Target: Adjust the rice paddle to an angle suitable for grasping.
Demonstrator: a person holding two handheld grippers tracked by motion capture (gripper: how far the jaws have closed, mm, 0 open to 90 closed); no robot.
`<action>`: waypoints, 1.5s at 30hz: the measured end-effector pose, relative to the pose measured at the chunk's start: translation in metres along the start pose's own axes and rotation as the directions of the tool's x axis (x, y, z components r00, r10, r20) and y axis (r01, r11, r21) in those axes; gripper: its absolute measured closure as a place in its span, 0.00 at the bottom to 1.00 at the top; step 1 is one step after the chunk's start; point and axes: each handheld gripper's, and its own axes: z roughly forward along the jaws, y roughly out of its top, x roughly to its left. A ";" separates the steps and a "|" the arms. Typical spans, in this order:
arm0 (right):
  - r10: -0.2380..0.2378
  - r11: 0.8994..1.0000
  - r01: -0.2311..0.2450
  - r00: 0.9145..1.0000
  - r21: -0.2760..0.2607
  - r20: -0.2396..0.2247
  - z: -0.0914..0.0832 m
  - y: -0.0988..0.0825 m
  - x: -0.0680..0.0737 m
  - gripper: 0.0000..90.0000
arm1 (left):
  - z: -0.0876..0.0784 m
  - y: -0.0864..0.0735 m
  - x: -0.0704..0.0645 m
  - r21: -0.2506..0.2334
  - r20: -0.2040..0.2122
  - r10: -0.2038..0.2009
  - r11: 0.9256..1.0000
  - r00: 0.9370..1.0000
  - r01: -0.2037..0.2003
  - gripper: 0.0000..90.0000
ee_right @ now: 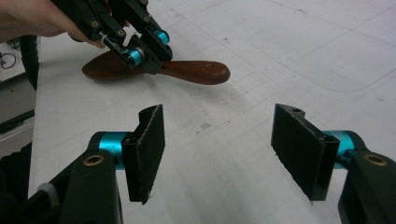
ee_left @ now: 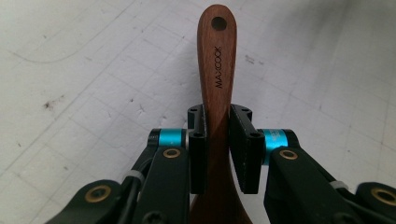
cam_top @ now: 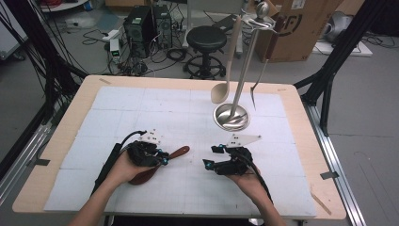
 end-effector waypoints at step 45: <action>0.199 0.972 -0.222 0.954 -0.081 -0.225 0.032 0.013 0.005 0.69 | -0.005 0.028 -0.030 -0.133 0.116 0.071 0.990 0.991 -0.055 0.85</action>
